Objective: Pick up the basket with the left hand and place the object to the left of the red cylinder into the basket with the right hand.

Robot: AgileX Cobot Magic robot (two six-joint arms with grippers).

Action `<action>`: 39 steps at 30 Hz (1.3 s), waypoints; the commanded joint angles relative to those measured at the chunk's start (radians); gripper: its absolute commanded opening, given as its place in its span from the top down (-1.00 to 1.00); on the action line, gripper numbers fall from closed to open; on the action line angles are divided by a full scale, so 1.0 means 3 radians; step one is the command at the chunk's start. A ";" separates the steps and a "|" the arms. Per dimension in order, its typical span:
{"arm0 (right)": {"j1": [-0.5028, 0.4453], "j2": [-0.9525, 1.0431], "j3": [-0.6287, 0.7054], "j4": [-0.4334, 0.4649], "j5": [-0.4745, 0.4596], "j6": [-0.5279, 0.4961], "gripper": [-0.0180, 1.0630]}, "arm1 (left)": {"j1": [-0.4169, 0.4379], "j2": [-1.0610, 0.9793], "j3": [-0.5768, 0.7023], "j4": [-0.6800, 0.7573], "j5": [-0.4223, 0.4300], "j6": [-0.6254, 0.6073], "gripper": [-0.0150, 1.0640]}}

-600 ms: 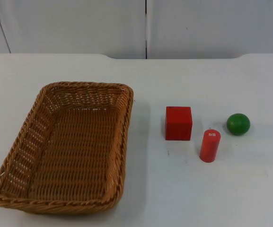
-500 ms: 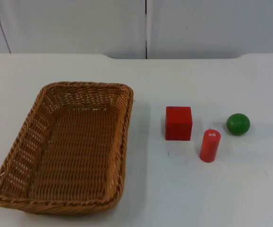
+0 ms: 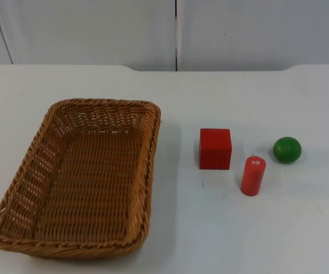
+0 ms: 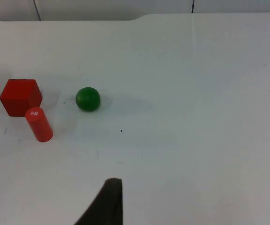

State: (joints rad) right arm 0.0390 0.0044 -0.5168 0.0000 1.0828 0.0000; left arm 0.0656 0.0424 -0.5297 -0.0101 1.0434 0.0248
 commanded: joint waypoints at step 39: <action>-0.0016 -0.0015 0.0004 0.0000 -0.0014 -0.0036 -0.99 | 0.0014 0.0848 -0.0023 -0.0587 -0.1063 0.0277 -0.97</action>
State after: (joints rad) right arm 0.0390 0.0044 -0.5168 0.0000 1.0828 0.0000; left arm 0.0656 0.2911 -0.5297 -0.1716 0.7447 0.1079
